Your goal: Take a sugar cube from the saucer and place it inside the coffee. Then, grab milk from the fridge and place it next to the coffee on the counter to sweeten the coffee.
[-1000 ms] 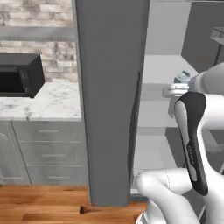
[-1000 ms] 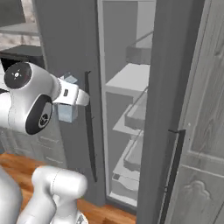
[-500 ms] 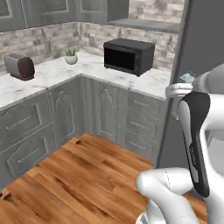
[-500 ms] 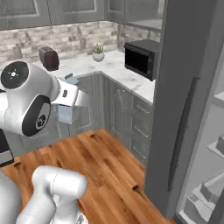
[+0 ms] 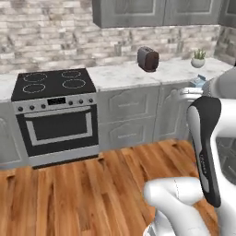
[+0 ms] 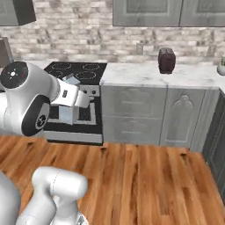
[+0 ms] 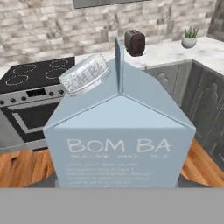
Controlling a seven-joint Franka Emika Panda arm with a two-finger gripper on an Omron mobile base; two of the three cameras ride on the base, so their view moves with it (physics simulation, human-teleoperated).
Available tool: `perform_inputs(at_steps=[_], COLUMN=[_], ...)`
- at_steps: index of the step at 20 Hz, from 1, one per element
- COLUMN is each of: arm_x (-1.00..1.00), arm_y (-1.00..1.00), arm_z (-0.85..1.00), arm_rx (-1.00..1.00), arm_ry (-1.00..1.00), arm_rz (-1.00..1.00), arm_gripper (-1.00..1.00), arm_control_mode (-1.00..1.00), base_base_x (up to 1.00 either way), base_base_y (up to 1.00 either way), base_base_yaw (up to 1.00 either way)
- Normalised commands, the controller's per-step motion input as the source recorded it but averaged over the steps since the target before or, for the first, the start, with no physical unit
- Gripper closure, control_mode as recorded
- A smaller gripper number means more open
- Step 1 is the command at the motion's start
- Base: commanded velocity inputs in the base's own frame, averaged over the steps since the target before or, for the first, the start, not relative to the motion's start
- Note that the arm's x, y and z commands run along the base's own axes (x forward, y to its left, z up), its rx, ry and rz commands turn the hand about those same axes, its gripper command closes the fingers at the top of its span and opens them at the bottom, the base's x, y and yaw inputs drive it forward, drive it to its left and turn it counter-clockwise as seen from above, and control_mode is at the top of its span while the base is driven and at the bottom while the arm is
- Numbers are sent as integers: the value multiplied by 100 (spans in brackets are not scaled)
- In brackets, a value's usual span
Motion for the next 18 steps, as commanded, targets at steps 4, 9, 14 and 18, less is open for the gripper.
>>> perform_inputs(at_steps=[4, 9, 14, 18], arm_x=[0, 0, 0, 0], arm_y=[0, 0, 0, 0], arm_z=[0, 0, 0, 0], arm_rx=[0, 0, 0, 0], arm_ry=[0, 0, 0, 0], arm_rz=[0, 0, 0, 0], arm_gripper=[100, 100, 100, 100], arm_control_mode=[100, 100, 100, 100], base_base_x=[17, 61, 99, 100], base_base_y=[13, 11, 0, 0], base_base_yaw=[94, 83, 61, 38])
